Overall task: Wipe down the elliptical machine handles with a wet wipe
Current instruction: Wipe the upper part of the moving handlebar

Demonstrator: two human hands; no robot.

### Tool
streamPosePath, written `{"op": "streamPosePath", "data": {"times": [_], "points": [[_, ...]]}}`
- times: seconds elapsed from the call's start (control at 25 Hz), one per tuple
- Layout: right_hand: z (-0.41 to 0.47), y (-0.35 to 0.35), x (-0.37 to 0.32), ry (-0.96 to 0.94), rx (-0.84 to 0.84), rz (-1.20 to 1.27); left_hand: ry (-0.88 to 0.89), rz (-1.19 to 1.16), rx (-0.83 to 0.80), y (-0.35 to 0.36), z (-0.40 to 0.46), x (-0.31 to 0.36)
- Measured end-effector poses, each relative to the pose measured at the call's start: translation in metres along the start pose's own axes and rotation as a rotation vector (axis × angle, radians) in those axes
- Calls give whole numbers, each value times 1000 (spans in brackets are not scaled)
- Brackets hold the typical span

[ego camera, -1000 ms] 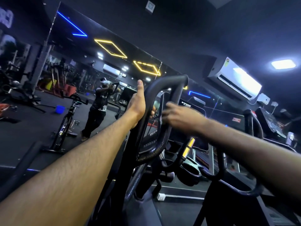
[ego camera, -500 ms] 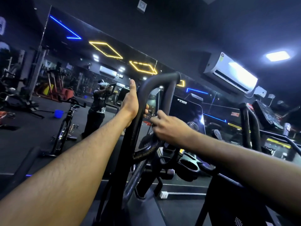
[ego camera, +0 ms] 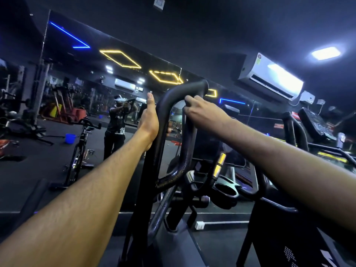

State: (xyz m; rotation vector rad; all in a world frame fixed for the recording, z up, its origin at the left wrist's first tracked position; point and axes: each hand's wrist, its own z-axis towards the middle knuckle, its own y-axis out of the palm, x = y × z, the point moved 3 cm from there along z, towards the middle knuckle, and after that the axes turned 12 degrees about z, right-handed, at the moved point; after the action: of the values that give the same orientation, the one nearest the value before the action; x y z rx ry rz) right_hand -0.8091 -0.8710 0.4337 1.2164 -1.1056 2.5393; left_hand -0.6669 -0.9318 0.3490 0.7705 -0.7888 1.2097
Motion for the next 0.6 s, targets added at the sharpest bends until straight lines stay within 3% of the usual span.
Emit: {"op": "streamPosePath", "data": {"times": [0.28, 0.52, 0.6], "points": [[-56, 28, -68, -8, -12, 160, -22, -10, 11, 2, -6, 2], [-99, 48, -117, -4, 118, 319, -23, -4, 40, 1, -5, 0], [-102, 51, -116, 84, 79, 574, -33, 6, 41, 2, -5, 0]]}}
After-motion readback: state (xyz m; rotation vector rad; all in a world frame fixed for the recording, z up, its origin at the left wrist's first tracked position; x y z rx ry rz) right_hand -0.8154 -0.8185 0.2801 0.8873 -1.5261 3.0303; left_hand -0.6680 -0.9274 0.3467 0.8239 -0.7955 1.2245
